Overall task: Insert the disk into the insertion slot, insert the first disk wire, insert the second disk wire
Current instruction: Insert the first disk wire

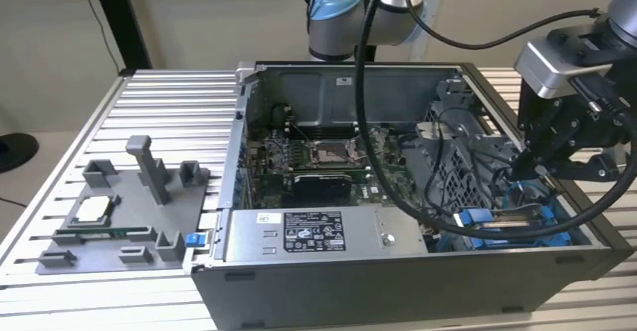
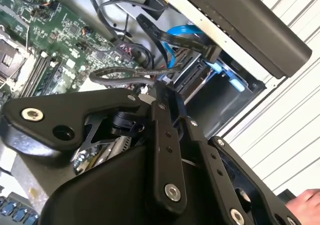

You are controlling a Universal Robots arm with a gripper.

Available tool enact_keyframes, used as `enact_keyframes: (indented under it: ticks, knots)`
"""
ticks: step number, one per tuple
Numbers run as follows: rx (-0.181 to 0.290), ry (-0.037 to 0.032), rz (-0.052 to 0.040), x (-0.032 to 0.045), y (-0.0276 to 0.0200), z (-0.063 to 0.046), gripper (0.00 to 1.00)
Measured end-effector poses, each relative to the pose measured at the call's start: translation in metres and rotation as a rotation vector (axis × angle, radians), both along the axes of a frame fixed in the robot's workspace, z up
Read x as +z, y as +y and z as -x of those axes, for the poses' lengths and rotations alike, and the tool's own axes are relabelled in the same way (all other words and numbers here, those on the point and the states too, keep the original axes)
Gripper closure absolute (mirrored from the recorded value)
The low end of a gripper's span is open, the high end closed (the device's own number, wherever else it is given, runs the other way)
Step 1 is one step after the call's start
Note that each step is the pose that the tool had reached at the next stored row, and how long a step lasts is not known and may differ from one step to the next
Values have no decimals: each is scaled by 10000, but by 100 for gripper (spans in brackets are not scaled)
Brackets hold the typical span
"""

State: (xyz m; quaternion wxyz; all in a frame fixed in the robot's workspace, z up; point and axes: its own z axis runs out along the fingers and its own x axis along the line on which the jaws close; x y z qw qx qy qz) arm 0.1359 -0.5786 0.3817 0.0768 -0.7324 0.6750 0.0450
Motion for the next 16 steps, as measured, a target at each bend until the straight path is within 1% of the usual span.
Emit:
enact_keyframes:
  ticks: [1,5,14,16]
  knots:
    - [0,3,0,-1,-21,-3,100]
    - [0,10,0,-5,-133,-8,100]
    - [0,20,0,-16,-405,-8,100]
    - [0,25,1,-19,-445,-8,100]
